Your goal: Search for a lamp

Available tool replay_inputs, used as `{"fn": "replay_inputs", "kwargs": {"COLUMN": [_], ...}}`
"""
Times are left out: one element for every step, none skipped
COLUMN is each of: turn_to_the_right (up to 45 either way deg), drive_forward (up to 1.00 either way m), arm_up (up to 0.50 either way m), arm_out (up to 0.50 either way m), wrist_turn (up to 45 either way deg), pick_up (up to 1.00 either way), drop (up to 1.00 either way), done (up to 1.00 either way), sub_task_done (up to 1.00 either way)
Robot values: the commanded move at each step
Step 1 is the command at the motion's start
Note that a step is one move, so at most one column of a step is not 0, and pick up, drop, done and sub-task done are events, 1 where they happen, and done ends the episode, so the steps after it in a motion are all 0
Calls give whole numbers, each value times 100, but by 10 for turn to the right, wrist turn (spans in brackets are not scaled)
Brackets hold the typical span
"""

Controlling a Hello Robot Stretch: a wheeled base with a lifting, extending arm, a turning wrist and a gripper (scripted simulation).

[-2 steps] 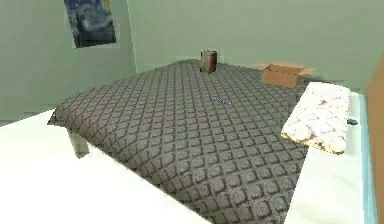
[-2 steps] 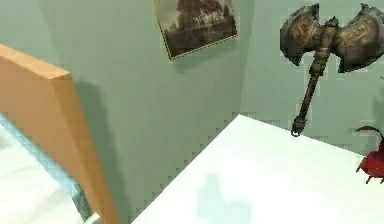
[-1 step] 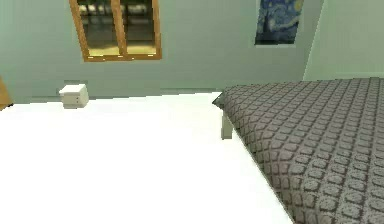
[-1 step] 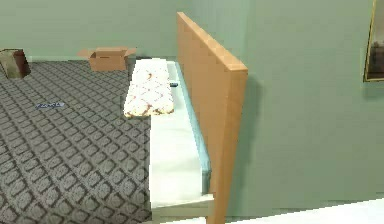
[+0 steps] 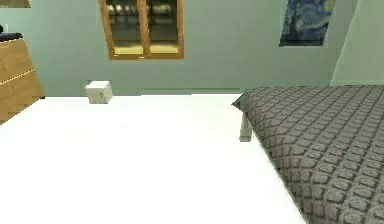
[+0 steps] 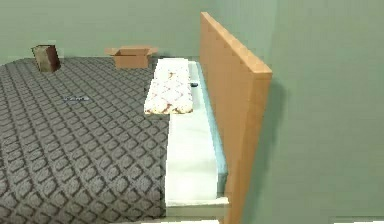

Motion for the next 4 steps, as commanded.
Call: {"fn": "replay_inputs", "kwargs": {"turn_to_the_right": [0,-450,-150,0], "drive_forward": [75,0,0,100], "arm_up": [0,0,0,0], "arm_out": [0,0,0,0], "wrist_turn": [0,0,0,0], "pick_up": [0,0,0,0], "drop": [0,0,0,0], "done": [0,0,0,0], "sub_task_done": [0,0,0,0]}}
